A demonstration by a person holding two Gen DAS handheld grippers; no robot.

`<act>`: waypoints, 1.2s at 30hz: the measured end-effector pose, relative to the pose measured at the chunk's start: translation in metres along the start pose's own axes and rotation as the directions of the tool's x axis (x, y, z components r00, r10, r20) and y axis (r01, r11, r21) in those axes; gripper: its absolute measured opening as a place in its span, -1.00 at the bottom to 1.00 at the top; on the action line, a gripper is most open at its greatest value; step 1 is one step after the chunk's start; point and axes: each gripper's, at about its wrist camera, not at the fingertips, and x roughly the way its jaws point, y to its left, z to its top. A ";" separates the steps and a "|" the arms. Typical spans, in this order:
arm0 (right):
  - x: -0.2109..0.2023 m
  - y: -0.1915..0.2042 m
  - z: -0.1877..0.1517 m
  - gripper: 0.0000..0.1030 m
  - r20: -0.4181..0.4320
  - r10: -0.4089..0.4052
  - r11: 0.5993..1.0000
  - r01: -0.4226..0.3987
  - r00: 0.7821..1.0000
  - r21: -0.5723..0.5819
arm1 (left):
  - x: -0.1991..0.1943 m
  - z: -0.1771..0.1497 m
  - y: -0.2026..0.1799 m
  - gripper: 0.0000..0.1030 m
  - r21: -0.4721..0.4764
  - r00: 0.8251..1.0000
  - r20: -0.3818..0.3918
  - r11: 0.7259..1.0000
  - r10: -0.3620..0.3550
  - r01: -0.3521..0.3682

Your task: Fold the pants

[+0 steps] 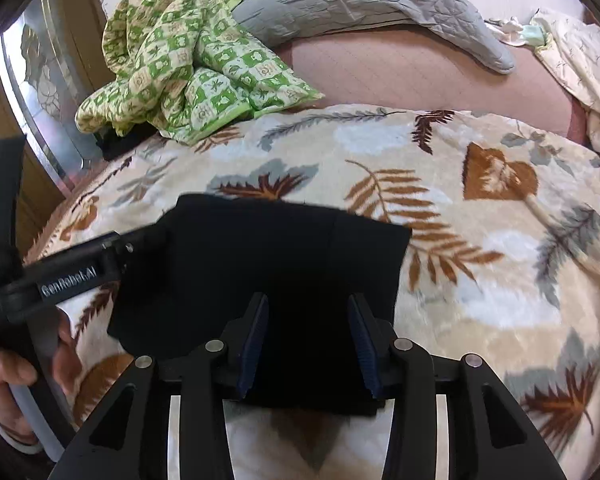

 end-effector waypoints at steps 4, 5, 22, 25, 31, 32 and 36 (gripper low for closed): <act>-0.005 0.001 -0.009 -0.18 -0.009 -0.014 1.000 0.014 1.000 0.000 | -0.013 -0.009 -0.001 0.59 0.018 1.000 0.021 1.000 0.001 -0.001; -0.005 0.001 -0.011 -0.18 -0.013 -0.016 1.000 0.016 1.000 0.000 | -0.015 -0.011 -0.001 0.58 0.019 1.000 0.022 1.000 -0.004 0.003; 0.005 0.000 -0.022 -0.02 0.005 -0.018 1.000 0.018 1.000 0.018 | 0.011 -0.030 -0.016 0.59 0.046 0.999 -0.042 0.999 0.009 -0.007; -0.010 -0.002 -0.020 0.16 0.045 0.017 0.998 -0.020 0.999 0.067 | 0.004 -0.032 -0.015 0.59 0.050 0.999 -0.023 0.998 0.026 -0.024; -0.034 0.003 -0.017 0.34 0.080 -0.032 0.997 0.026 0.996 0.072 | -0.020 -0.032 -0.016 0.59 0.069 0.999 0.028 0.997 0.041 -0.043; -0.036 0.002 -0.018 0.36 0.084 -0.035 0.996 0.028 0.996 0.079 | -0.025 -0.032 -0.016 0.59 0.074 0.999 0.035 0.996 0.041 -0.043; -0.054 0.000 -0.020 0.41 0.108 -0.045 0.995 0.035 0.993 0.095 | -0.049 -0.032 -0.018 0.61 0.081 0.996 0.081 0.995 0.044 -0.050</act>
